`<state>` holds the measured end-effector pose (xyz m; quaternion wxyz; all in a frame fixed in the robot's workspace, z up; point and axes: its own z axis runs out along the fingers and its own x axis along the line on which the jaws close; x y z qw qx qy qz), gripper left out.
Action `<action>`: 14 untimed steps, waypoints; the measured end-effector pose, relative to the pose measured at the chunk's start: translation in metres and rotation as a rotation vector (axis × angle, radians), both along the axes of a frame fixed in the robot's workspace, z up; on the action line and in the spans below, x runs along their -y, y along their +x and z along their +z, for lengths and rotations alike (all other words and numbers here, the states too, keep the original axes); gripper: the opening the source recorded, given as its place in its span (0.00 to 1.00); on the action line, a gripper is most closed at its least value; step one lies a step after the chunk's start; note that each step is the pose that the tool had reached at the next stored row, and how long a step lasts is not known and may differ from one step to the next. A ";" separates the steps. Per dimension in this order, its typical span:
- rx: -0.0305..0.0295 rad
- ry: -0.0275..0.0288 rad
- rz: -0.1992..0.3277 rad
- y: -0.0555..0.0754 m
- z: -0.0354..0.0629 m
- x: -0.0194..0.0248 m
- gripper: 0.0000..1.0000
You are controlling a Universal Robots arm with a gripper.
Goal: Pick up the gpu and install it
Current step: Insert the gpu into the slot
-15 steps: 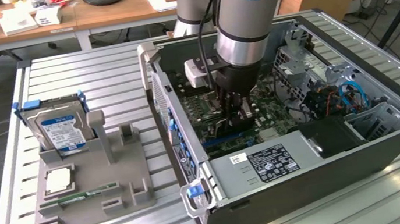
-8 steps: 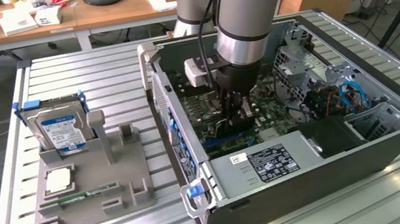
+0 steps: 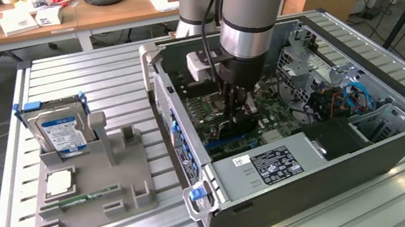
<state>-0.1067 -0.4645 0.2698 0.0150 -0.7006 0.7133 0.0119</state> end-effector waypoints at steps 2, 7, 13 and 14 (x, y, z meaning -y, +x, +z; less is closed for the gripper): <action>0.0001 0.0000 0.000 0.000 0.0045 0.0000 0.33; 0.0000 0.0000 0.000 0.000 0.0178 0.0000 0.33; 0.0000 0.0000 0.000 0.000 0.0362 0.0000 0.33; 0.0001 0.0001 0.000 0.000 0.0390 0.0000 0.33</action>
